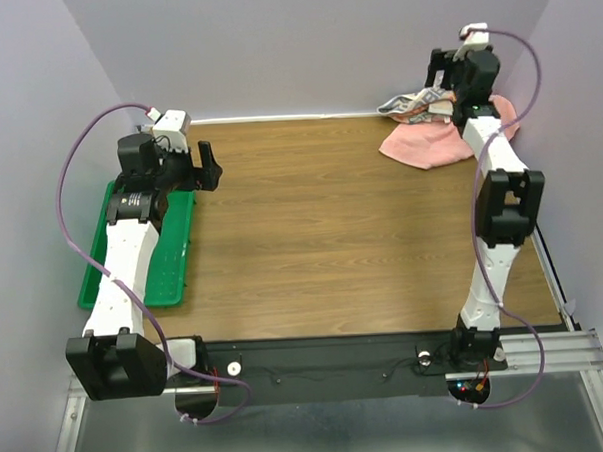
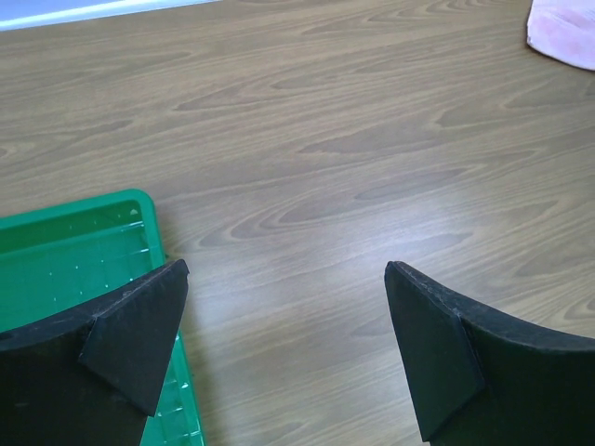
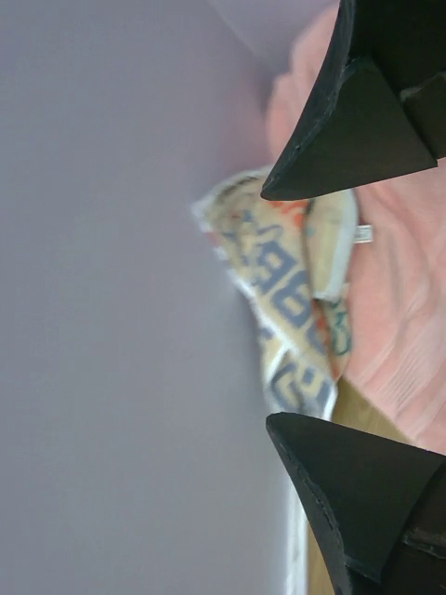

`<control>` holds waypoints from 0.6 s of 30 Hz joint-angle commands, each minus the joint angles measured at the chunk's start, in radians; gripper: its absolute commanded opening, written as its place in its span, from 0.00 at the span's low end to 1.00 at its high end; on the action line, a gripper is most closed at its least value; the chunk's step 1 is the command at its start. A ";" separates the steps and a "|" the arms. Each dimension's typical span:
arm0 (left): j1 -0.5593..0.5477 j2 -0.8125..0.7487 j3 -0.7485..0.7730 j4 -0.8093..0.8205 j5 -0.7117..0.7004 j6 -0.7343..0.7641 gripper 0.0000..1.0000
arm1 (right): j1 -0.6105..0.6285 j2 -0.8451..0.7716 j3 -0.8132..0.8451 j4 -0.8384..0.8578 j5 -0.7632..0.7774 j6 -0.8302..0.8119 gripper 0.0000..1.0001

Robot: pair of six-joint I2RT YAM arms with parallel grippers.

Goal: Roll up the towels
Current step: Grab a towel with the right arm

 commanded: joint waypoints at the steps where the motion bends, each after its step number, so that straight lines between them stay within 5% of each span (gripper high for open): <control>1: -0.003 -0.008 -0.005 0.040 -0.003 0.003 0.99 | -0.006 0.182 0.064 -0.040 0.092 -0.058 1.00; 10: -0.003 0.079 0.004 0.014 -0.056 0.016 0.99 | -0.006 0.550 0.411 -0.004 0.137 -0.087 1.00; 15: -0.003 0.084 -0.010 0.020 -0.069 0.016 0.99 | -0.005 0.598 0.352 0.259 0.229 -0.143 1.00; 18: -0.003 0.099 -0.006 0.011 -0.073 0.014 0.99 | -0.006 0.599 0.282 0.413 0.246 -0.157 0.80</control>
